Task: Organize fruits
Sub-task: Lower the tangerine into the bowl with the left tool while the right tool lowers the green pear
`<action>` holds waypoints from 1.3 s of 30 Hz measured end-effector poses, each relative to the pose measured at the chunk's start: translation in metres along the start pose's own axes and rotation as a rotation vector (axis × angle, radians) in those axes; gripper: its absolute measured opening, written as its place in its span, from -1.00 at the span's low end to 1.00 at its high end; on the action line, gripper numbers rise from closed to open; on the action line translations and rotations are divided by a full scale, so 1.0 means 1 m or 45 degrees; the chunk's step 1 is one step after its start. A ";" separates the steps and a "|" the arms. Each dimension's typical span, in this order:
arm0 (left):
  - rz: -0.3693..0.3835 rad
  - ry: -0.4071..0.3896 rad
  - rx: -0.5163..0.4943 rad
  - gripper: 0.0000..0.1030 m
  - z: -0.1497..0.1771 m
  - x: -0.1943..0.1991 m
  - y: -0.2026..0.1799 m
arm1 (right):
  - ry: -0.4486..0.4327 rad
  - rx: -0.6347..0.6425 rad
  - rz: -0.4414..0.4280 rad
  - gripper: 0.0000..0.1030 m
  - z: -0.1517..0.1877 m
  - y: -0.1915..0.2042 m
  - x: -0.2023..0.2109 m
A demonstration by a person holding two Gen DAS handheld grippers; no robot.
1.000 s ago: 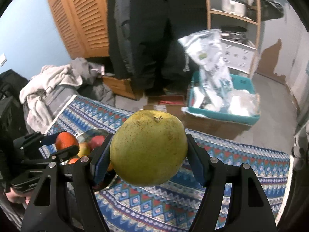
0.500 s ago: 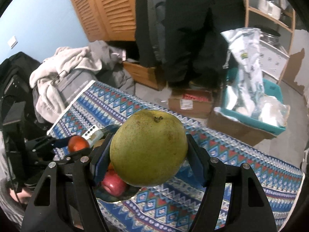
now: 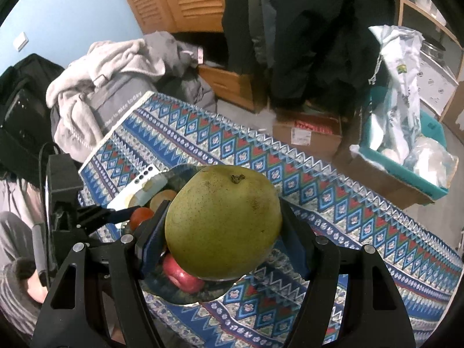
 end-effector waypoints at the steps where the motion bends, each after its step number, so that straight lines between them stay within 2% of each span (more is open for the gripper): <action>1: -0.004 0.007 0.005 -0.05 0.002 -0.001 0.001 | 0.006 0.001 0.000 0.39 0.001 0.001 -0.002; 5: -0.015 0.030 0.014 -0.05 0.006 -0.004 0.004 | 0.032 0.014 -0.003 0.39 0.006 0.008 -0.009; 11: -0.005 0.014 0.051 0.11 0.000 0.007 0.010 | 0.068 0.013 -0.023 0.39 0.014 0.017 -0.021; 14: -0.006 -0.001 0.087 0.11 -0.003 0.015 0.017 | 0.089 0.004 -0.035 0.39 0.019 0.020 -0.027; 23: -0.107 -0.072 0.140 0.17 -0.013 0.037 0.048 | 0.168 -0.028 -0.093 0.39 0.035 0.035 -0.055; 27: -0.142 -0.073 0.166 0.17 -0.010 0.041 0.061 | 0.215 -0.011 -0.096 0.39 0.046 0.041 -0.069; 37: -0.162 -0.083 0.189 0.17 -0.011 0.047 0.067 | 0.312 0.048 -0.111 0.43 0.070 0.053 -0.089; 39: -0.166 -0.082 0.183 0.18 -0.012 0.047 0.066 | 0.301 0.061 -0.111 0.44 0.070 0.053 -0.089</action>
Point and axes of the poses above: each gripper's, at about its wrist camera, not at the fingertips, and x roughly against the way its jaws point, y to its left, z to its underside, the point moved 7 cm from there along -x, roughly the way its jaws point, and after that the axes turned 15 degrees about -y, right-handed, at the moved point
